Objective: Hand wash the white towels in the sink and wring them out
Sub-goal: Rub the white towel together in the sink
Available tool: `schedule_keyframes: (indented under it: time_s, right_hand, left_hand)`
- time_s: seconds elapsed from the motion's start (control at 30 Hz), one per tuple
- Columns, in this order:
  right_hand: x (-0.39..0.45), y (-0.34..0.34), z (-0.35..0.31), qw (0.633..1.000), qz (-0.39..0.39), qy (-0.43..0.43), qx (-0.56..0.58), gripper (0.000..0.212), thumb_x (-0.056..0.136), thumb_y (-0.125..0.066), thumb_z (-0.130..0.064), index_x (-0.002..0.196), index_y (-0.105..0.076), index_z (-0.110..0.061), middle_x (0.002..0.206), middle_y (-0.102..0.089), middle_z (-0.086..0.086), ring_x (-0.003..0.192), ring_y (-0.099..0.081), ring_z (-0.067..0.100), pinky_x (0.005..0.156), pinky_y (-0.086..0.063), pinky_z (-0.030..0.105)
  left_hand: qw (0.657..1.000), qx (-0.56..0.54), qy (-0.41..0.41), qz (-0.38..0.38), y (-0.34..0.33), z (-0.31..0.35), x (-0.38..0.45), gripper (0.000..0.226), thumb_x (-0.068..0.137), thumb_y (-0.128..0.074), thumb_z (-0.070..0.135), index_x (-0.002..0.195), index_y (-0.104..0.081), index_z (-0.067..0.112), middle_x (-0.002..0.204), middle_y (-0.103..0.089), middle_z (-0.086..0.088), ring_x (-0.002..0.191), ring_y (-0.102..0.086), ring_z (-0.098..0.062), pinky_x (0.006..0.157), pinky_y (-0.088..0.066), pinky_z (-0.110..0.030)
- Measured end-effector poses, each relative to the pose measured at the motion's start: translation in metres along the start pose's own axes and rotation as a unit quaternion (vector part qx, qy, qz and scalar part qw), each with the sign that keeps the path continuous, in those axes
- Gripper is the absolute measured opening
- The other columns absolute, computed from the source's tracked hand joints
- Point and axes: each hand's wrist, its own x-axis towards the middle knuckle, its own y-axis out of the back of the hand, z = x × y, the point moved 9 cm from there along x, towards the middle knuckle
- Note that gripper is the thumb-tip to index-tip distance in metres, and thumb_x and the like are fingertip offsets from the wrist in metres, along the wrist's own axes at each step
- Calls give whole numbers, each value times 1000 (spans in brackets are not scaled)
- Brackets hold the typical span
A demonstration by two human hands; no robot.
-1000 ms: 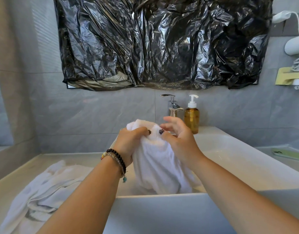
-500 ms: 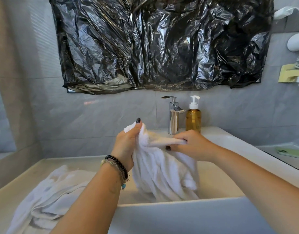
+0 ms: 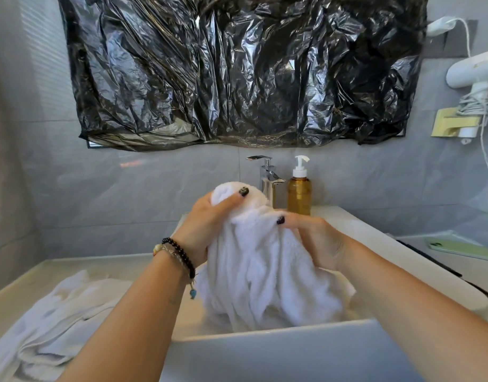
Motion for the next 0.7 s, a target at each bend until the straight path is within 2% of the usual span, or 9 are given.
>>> schedule_keyframes:
  time_s: [0.07, 0.17, 0.2, 0.3, 0.33, 0.4, 0.47, 0.57, 0.7]
  right_hand:
    - [2, 8, 3, 999, 8, -16, 51, 24, 67, -64, -25, 85, -78, -17, 89, -72, 7, 85, -68, 22, 78, -51, 32]
    - [6, 13, 2, 992, -33, -70, 99, 64, 58, -78, -39, 112, -68, -6, 112, -61, 16, 108, -56, 31, 93, -42, 40]
    - [8, 12, 0, 992, -50, -79, 87, 67, 59, -81, -39, 115, -66, -5, 115, -59, 15, 111, -55, 32, 95, -42, 41]
    - [21, 29, -6, 999, -14, -44, 6, 50, 57, -89, -27, 101, -73, -8, 104, -69, 12, 97, -66, 27, 84, -53, 36]
    - [25, 37, -11, 1000, 17, -9, -13, 35, 59, -87, -20, 90, -74, -11, 94, -71, 10, 87, -67, 24, 75, -55, 32]
    - [26, 46, -26, 995, 63, 69, -26, 10, 67, -74, -9, 71, -68, -15, 73, -67, 2, 68, -63, 14, 58, -51, 22]
    - [23, 47, -34, 990, 85, 105, -36, 13, 69, -68, -7, 72, -57, -13, 66, -61, -1, 60, -58, 9, 53, -46, 19]
    - [17, 38, -31, 991, 71, 93, -71, 20, 69, -65, -7, 88, -63, -9, 76, -68, 2, 72, -66, 13, 60, -51, 23]
    - [18, 33, -15, 987, 87, 27, -133, 46, 70, -70, -9, 115, -64, -12, 109, -71, 10, 100, -69, 25, 82, -57, 38]
  left_hand:
    - [1000, 14, -12, -11, -8, 4, 11, 15, 88, -71, 17, 101, -66, 10, 80, -71, -3, 68, -68, -15, 58, -56, -26]
    - [999, 20, -15, 48, 0, 2, 25, 13, 96, -62, 20, 100, -67, 8, 78, -71, -4, 67, -66, -18, 57, -56, -26]
    - [998, 22, -12, 62, 2, -2, 28, 17, 96, -62, 23, 98, -68, 7, 78, -71, -6, 68, -66, -19, 57, -56, -27]
    - [996, 43, -16, 71, 6, -5, 30, 25, 94, -65, 30, 80, -67, 9, 72, -68, -8, 64, -64, -21, 57, -54, -27]
    - [995, 57, -19, 75, 8, -5, 29, 28, 92, -67, 32, 76, -67, 9, 71, -67, -8, 63, -63, -21, 57, -53, -27]
    - [990, 121, -23, 70, 8, -3, 27, 30, 88, -71, 36, 78, -71, 7, 70, -69, -6, 62, -62, -18, 55, -51, -25]
    - [977, 207, -19, 45, 5, -5, 26, 41, 87, -72, 39, 87, -72, -2, 73, -68, -6, 66, -59, -17, 59, -47, -29]
    - [969, 240, -54, 20, 4, 1, 27, 48, 90, -69, 40, 96, -68, -7, 80, -64, -11, 73, -56, -18, 67, -45, -35]
    - [981, 155, -108, 52, 7, 13, 23, 15, 97, -60, 19, 91, -69, 11, 78, -70, 2, 71, -64, -10, 62, -54, -24]
